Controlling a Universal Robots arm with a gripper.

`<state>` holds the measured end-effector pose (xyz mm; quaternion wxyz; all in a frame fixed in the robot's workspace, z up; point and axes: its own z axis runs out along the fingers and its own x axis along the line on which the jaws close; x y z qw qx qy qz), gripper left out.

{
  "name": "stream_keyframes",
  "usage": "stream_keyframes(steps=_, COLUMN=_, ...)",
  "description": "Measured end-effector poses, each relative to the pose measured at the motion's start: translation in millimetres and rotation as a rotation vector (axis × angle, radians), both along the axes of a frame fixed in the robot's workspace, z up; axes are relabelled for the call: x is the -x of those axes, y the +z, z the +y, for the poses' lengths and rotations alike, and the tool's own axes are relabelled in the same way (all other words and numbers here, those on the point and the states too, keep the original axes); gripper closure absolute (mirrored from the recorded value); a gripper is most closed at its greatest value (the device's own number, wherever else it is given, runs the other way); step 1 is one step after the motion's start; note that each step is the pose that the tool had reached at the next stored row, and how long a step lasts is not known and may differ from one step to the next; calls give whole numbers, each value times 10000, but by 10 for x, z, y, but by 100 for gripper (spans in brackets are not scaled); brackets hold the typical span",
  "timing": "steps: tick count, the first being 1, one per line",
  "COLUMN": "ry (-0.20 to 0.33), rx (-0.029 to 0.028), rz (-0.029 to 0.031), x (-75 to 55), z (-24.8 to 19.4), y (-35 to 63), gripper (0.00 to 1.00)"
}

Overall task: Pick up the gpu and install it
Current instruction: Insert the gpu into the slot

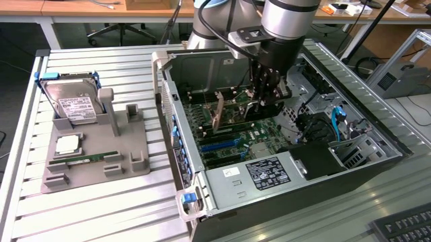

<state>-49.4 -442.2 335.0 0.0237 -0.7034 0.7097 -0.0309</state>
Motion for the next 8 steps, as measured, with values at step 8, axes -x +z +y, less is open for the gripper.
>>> stream_keyframes(steps=8, ry=0, rx=0, rz=1, x=38, z=-7, y=-17, gripper=73)
